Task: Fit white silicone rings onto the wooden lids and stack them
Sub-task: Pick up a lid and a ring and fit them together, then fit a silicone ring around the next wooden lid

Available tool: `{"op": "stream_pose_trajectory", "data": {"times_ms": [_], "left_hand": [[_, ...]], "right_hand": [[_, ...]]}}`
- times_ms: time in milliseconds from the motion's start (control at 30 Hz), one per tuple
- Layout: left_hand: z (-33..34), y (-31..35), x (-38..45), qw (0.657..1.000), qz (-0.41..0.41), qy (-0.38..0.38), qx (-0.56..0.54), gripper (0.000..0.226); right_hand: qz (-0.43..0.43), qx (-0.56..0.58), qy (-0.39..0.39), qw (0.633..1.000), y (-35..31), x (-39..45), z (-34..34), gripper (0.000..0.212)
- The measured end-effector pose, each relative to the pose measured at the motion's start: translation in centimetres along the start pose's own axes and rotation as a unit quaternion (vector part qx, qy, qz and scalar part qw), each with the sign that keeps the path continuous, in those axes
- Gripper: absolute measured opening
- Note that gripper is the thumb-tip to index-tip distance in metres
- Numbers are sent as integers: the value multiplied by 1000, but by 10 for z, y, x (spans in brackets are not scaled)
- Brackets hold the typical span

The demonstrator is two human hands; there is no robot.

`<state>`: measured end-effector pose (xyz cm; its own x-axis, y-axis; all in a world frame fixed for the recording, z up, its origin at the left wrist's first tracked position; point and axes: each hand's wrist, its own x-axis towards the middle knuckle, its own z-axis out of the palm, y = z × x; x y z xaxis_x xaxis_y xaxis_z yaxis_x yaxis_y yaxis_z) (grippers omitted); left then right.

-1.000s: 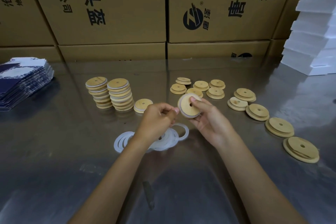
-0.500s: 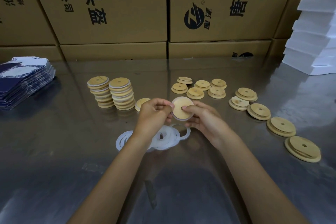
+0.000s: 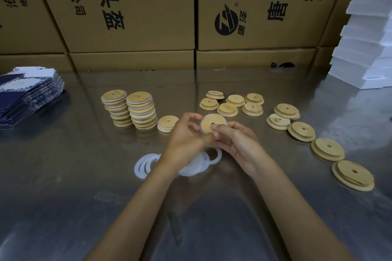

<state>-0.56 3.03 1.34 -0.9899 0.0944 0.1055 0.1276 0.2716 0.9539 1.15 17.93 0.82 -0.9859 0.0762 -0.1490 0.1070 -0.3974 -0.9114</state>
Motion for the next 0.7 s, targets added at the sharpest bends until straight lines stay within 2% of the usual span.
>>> {"op": "stream_pose_trajectory", "data": {"times_ms": [67, 167, 267, 400, 567, 700], "left_hand": [[5, -3, -2, 992, 80, 12, 94, 57], [6, -9, -1, 982, 128, 49, 127, 56], [0, -12, 4, 983, 120, 82, 115, 45], [-16, -19, 15, 980, 86, 129, 122, 41], [-38, -30, 22, 955, 81, 200, 205, 37], [-38, -35, 23, 933, 80, 208, 281, 27]], "right_hand": [[10, -7, -9, 1000, 1, 0, 2, 21], [7, -46, -39, 998, 2, -1, 4, 34], [-7, -72, -67, 995, 2, -4, 7, 25], [-15, -83, -51, 995, 0, -5, 6, 23], [-18, -73, -47, 996, -2, -4, 1, 24], [-21, -75, -33, 996, -2, -1, -3, 23]]}}
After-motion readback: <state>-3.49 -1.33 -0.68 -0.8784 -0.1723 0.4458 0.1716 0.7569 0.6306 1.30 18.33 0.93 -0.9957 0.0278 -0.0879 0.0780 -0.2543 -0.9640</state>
